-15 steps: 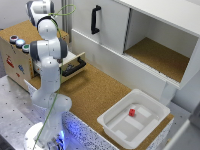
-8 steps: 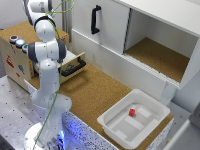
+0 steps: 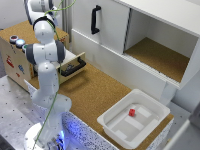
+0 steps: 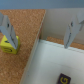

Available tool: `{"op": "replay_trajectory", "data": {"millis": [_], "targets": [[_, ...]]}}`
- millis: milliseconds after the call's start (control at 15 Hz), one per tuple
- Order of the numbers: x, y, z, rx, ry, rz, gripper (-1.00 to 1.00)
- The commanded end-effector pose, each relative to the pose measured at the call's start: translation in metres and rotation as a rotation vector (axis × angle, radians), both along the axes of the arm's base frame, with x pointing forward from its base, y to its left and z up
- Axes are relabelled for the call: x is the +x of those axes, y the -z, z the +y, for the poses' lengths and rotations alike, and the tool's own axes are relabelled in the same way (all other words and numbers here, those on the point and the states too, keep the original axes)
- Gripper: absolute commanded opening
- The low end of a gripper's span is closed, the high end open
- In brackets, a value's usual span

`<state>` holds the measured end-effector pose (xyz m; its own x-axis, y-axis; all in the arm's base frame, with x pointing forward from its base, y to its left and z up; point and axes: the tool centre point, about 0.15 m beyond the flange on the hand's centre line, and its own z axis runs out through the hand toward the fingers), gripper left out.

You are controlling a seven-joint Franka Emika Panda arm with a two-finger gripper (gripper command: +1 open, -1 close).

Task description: Rotate the yellow block to the right

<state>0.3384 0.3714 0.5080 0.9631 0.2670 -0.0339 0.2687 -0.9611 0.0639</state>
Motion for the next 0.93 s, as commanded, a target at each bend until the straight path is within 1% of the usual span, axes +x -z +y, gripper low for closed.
{"op": "replay_trajectory", "data": {"millis": [0,133,267,400,533,600,667,733,867], "targets": [[-0.024,0.042,-0.057,0.174,-0.025,0.036,1.00],[-0.030,0.052,-0.061,0.181,-0.044,0.054,1.00],[-0.034,0.051,-0.068,0.175,-0.148,0.054,1.00],[-0.035,0.046,-0.076,0.141,-0.252,0.075,1.00],[-0.032,0.046,-0.074,0.112,-0.443,0.113,1.00],[-0.031,0.049,-0.074,0.087,-0.533,0.122,1.00],[-0.030,0.054,-0.074,0.072,-0.608,0.119,1.00],[-0.029,0.059,-0.076,0.089,-0.664,0.115,1.00],[-0.023,0.076,-0.081,0.092,-0.750,0.099,1.00]]}}
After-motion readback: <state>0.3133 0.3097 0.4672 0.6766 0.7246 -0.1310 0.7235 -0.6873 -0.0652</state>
